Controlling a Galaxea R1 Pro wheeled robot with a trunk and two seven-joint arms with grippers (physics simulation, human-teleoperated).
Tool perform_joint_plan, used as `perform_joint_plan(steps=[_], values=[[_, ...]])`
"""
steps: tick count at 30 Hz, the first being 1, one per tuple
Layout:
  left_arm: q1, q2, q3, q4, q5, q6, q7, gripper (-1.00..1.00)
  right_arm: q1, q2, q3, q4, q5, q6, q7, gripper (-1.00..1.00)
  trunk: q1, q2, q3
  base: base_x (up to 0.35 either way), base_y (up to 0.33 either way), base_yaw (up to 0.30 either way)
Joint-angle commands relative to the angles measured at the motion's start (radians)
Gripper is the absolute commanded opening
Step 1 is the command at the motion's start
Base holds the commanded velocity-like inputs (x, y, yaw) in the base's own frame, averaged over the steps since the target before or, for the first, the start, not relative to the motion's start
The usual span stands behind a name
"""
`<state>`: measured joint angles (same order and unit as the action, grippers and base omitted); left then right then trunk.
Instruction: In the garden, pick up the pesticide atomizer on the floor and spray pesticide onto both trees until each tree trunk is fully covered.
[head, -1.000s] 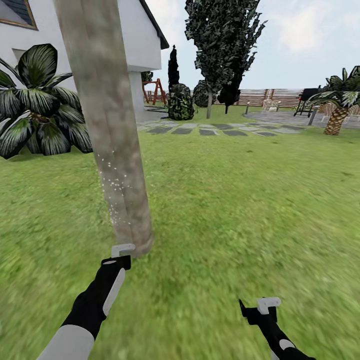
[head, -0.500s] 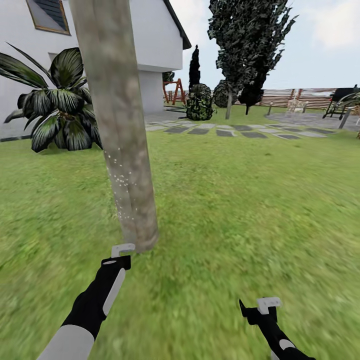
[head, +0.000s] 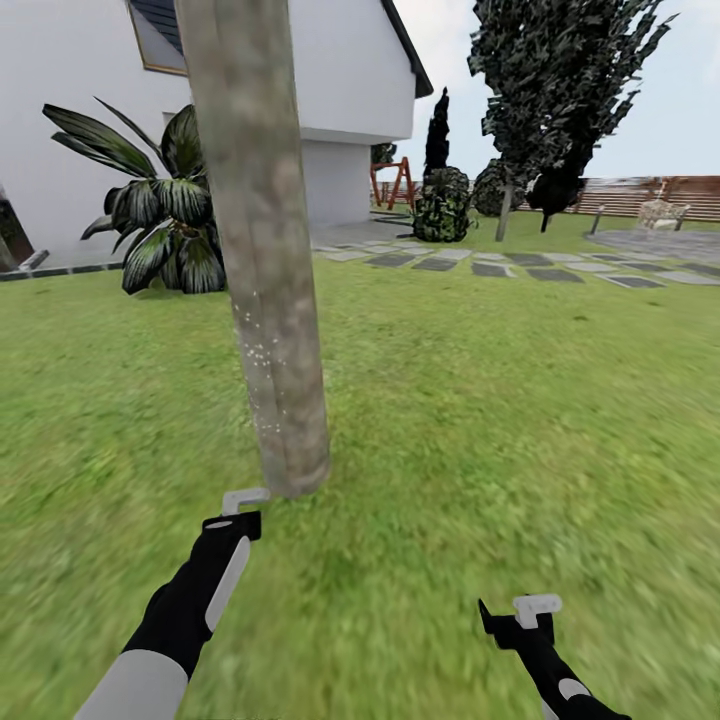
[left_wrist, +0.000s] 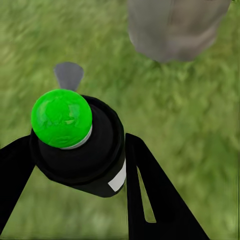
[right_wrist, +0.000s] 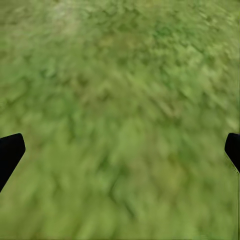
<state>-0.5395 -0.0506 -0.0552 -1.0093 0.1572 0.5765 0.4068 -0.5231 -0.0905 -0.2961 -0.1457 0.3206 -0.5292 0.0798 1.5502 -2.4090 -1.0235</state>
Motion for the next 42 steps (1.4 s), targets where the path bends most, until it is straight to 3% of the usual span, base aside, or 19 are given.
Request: perform_joint_plan(steps=[1, 16, 21, 42], values=[[0.000, 0.000, 0.000, 0.000, -0.001, 0.000, 0.000, -1.00, 0.000, 0.000, 0.000, 0.000, 0.000, 0.000, 0.000, 1.00, 0.000, 0.000, 0.000, 0.087, -0.273, 0.070], [0.000, 0.000, 0.000, 0.001, -0.001, -0.007, 0.006, -1.00, 0.000, 0.000, -0.001, 0.000, 0.000, 0.000, 0.000, 1.00, 0.000, 0.000, 0.000, 0.116, -0.273, 0.005], [0.000, 0.011, 0.006, 0.011, -0.001, -0.006, 0.006, -1.00, 0.000, 0.000, -0.001, 0.000, 0.000, 0.000, 0.000, 1.00, 0.000, 0.000, 0.000, 0.114, -0.273, 0.035], [0.000, 0.006, -0.002, 0.014, -0.002, -0.008, 0.006, -1.00, 0.000, 0.000, -0.001, 0.000, 0.000, 0.000, 0.000, 1.00, 0.000, 0.000, 0.000, 0.101, -0.273, 0.170]])
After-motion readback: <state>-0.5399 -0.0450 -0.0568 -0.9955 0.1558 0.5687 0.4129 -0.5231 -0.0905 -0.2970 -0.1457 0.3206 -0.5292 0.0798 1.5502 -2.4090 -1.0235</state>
